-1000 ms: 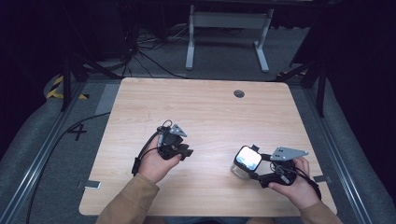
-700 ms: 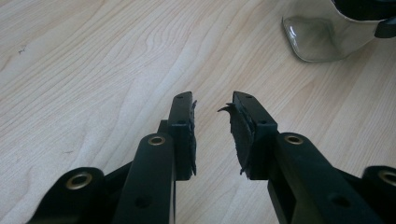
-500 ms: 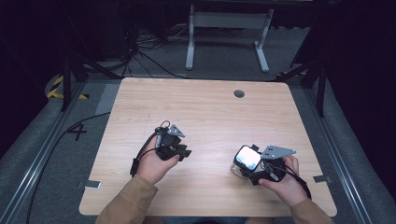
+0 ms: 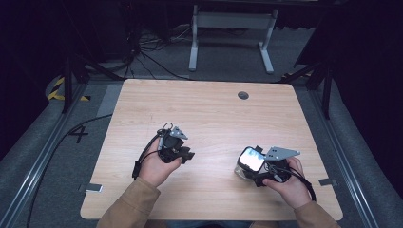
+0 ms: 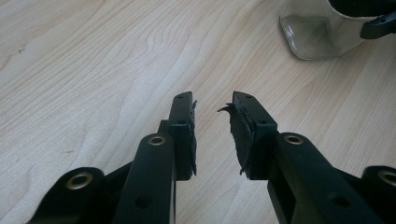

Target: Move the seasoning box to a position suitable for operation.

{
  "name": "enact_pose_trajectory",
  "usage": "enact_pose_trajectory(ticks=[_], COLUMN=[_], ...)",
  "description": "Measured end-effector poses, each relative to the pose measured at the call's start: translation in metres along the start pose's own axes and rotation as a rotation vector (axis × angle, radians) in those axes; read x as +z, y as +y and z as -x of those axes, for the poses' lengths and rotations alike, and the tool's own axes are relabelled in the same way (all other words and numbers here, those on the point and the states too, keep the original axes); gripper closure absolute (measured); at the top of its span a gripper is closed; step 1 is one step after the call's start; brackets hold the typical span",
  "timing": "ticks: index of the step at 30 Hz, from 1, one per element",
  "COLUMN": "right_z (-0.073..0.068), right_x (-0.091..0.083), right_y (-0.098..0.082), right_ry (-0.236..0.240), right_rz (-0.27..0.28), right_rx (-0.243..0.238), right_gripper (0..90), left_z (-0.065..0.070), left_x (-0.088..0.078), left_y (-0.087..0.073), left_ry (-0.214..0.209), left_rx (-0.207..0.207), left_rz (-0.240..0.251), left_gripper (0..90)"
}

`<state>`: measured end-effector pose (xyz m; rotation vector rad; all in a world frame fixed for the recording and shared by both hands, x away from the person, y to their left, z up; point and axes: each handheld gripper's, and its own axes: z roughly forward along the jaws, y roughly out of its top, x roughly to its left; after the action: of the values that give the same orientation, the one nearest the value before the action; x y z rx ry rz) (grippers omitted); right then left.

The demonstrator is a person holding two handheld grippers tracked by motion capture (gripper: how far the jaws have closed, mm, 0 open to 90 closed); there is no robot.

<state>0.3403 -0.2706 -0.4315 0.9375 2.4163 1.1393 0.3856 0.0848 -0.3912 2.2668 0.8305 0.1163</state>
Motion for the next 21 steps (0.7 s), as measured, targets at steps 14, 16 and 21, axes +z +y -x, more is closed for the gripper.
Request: enact_pose_trajectory(ticks=[14,16,21], right_z=[-0.009,-0.012,-0.017], right_x=[0.004,0.009,0.025], right_y=[0.025,0.031,0.042], right_ry=[0.114,0.15,0.293], right_rz=[0.057,0.074,0.095], right_rx=[-0.18,-0.228,-0.3], right_gripper=[15.5,15.5,15.5], left_z=[-0.002,-0.002,-0.004], left_x=[-0.005,-0.008,-0.012], left_y=[-0.002,-0.004,-0.008], left_ry=[0.009,0.011,0.019], left_rx=[-0.018,-0.02,-0.035], left_rz=[0.011,0.013,0.02], left_gripper=[70.2,70.2,70.2])
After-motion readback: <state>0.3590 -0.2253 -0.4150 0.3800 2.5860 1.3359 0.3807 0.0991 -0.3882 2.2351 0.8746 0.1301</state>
